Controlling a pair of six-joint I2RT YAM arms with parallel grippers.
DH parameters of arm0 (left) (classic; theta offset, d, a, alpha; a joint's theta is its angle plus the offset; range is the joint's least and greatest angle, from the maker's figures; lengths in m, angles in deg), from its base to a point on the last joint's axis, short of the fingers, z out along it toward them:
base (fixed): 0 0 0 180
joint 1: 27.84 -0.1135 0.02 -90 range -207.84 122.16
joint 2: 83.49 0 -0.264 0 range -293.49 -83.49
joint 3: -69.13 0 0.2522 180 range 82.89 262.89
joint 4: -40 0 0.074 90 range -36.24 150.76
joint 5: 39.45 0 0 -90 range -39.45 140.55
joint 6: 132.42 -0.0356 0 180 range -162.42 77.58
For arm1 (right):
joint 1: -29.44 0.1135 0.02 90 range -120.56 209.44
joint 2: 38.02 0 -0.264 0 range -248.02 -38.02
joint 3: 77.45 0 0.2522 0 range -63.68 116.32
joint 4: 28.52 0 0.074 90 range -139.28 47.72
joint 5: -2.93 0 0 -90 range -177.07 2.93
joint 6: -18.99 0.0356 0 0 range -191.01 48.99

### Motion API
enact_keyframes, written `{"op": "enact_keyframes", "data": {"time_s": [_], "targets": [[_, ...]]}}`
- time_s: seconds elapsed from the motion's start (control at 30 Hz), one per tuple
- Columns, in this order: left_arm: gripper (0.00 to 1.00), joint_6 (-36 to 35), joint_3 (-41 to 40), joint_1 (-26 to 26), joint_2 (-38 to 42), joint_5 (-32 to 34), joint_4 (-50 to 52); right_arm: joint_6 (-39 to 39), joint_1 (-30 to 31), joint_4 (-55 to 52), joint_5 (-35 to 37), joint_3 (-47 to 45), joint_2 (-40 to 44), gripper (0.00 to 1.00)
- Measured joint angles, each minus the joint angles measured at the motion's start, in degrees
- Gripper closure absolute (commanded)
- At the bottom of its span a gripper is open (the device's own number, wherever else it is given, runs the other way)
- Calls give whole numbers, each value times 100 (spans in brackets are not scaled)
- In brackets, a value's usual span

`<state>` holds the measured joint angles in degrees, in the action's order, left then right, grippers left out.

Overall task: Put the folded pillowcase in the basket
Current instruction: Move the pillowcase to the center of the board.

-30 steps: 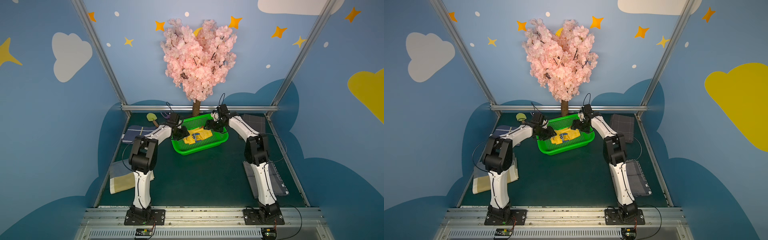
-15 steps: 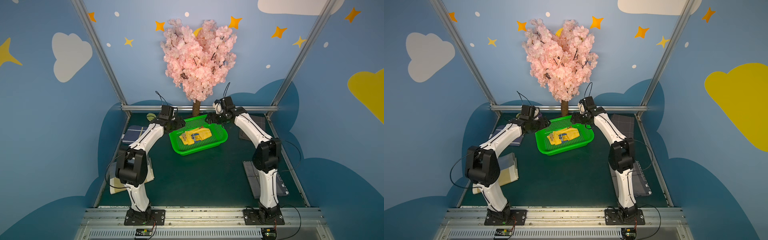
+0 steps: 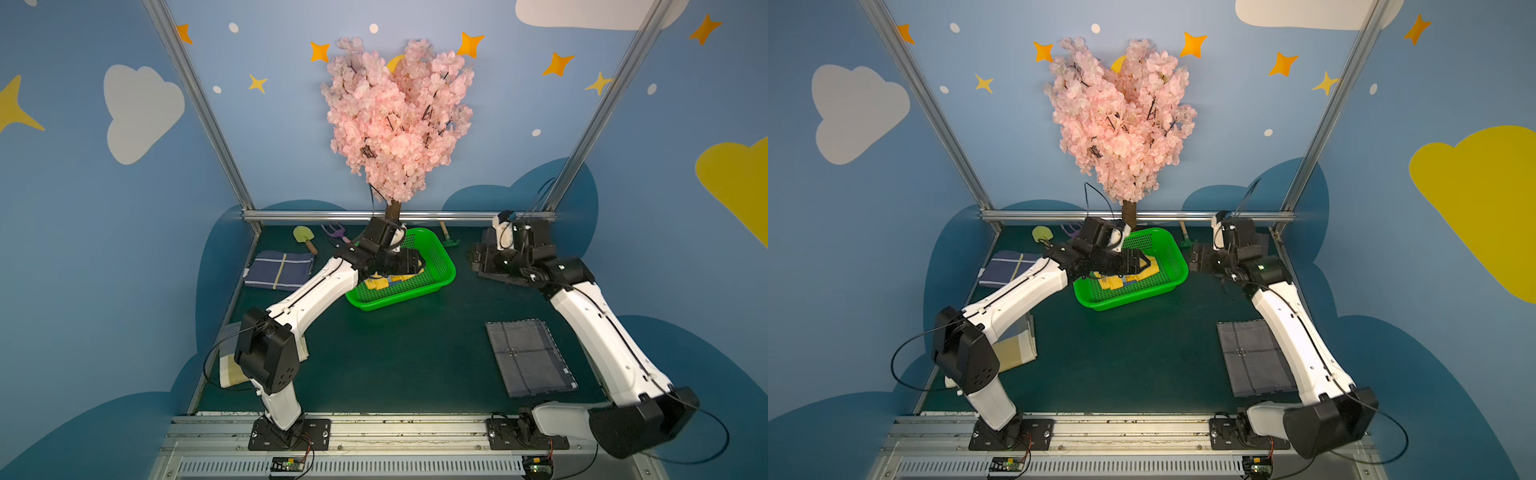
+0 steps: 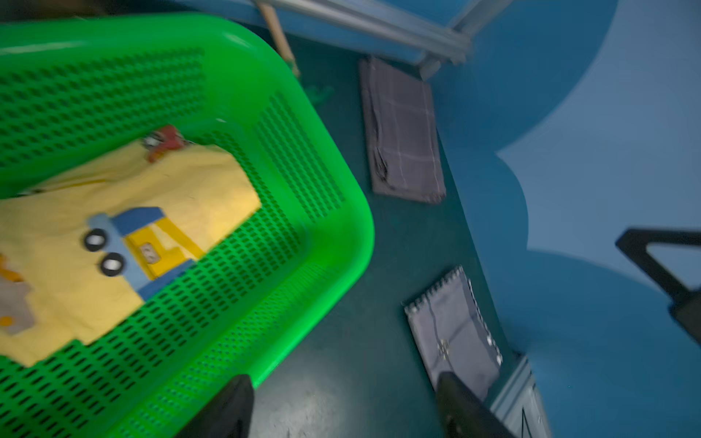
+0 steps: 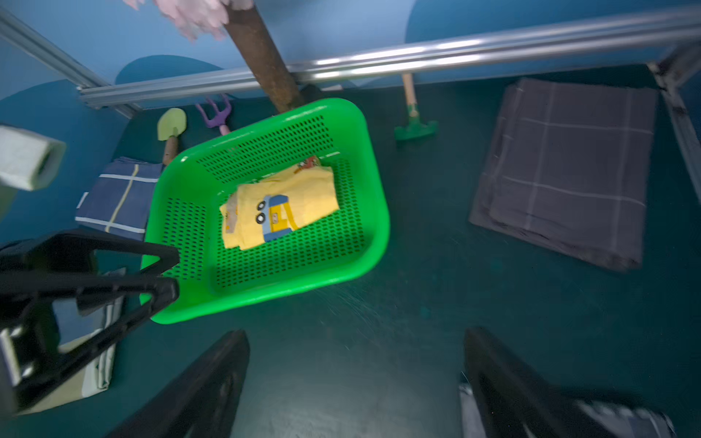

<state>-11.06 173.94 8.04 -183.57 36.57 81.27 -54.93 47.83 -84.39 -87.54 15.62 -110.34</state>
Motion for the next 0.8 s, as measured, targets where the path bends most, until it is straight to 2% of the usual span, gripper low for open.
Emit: {"op": "enact_keyframes", "data": {"time_s": [0.13,0.23,0.53,0.7,0.8], "targets": [[10,177,0,905,-87,-197,-26,70,-354,-551,107,-516,769,6],[10,409,-46,1386,-350,-286,-201,107,-638,-894,85,-758,1145,7],[11,1499,-168,2076,-2037,-334,-1276,149,-1224,-1403,-199,-916,1663,7],[11,1843,813,2330,-3110,-291,-1294,120,-1346,-1569,-326,-918,1788,7],[11,1987,1421,2483,-3458,-278,-1290,87,-1432,-1611,-400,-927,1843,7]]}}
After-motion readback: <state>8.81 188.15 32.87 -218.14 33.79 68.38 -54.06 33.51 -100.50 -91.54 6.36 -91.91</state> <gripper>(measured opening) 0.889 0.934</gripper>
